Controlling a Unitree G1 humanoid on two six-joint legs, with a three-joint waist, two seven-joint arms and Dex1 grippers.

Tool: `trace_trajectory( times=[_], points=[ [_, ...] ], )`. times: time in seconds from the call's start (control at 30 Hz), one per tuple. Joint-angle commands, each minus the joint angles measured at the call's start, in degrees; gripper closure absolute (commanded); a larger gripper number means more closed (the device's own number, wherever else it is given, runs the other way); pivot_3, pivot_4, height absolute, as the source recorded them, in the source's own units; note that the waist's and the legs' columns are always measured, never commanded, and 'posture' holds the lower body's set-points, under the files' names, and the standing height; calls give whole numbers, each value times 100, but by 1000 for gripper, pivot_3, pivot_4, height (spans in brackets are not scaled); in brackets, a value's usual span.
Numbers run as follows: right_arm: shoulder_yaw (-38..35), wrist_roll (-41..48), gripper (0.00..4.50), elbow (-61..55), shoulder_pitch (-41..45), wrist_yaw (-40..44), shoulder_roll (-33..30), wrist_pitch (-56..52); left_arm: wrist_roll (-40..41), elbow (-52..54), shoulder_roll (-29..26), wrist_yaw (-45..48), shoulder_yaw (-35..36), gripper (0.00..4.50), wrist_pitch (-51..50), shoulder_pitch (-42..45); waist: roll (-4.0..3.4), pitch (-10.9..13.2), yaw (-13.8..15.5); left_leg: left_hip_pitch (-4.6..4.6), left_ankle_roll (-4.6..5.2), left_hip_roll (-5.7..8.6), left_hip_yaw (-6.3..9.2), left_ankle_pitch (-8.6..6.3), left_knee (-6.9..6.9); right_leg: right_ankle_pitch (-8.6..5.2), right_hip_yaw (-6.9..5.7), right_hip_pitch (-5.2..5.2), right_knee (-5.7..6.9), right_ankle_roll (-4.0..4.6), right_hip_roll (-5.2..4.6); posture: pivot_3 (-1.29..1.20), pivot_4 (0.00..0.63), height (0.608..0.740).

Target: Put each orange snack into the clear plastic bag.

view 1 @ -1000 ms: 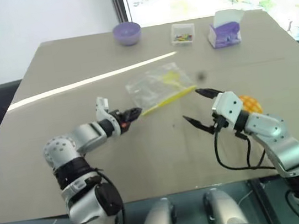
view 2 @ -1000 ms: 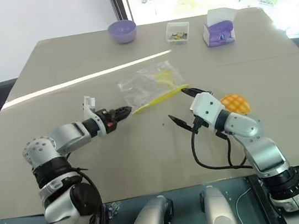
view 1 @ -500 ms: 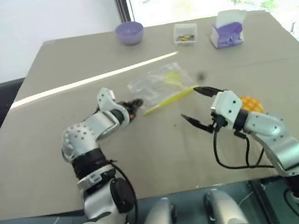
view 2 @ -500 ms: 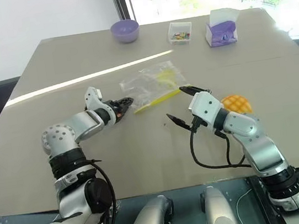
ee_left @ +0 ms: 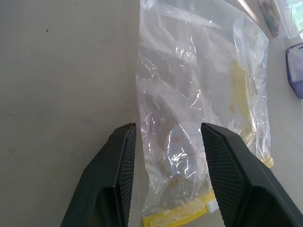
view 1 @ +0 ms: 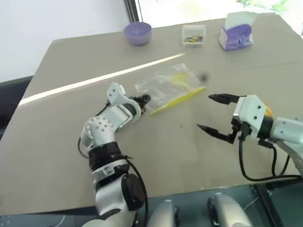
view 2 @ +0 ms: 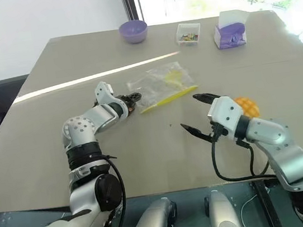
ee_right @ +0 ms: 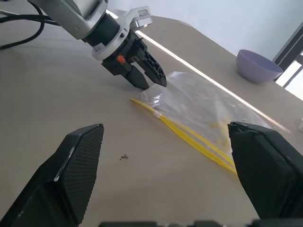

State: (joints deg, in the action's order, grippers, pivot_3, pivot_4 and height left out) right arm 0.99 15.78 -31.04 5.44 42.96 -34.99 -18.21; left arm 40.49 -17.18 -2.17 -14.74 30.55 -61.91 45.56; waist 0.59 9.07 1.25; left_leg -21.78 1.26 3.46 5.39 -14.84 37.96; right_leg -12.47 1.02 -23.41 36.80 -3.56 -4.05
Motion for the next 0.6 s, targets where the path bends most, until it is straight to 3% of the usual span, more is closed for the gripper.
trace_trajectory(
  times=[0.03,0.07,0.17,0.27,0.43,0.6],
  points=[
    [-446,392,0,-372,-83,148,-202,-156,-143,-491,257,-40,-152,2180,55,-70,0,0,15,0,0,0,2,0,3,0,-3,3,-1,0,1,0,150,740],
    [-535,512,0,-414,-138,173,-246,-208,-152,-542,309,-19,-153,2180,142,-53,-1,-1,31,0,3,1,9,-2,7,-1,-9,8,-2,-1,0,0,150,740],
    [-771,772,0,-503,-303,264,-375,-281,-147,-530,478,30,-171,2959,309,-89,-1,-1,89,0,16,1,25,-9,14,-5,-24,21,-6,-8,0,0,150,740],
    [-992,976,0,-518,-423,364,-527,-341,-54,-358,666,31,-155,4429,341,-201,0,1,127,-12,10,4,34,-6,25,-5,-32,20,-8,-7,-2,0,150,740],
    [-1355,1199,0,-484,-621,508,-788,-371,177,375,902,-97,-96,4473,124,-565,4,2,126,-22,20,12,37,-12,32,-8,-33,20,-17,-13,-10,0,150,740],
    [-1556,1408,0,-578,-778,599,-987,-490,1004,1643,1119,19,18,4473,-352,-1203,6,6,90,-25,27,7,30,-19,27,-12,-25,15,-25,-18,-9,0,150,740]
  ],
)
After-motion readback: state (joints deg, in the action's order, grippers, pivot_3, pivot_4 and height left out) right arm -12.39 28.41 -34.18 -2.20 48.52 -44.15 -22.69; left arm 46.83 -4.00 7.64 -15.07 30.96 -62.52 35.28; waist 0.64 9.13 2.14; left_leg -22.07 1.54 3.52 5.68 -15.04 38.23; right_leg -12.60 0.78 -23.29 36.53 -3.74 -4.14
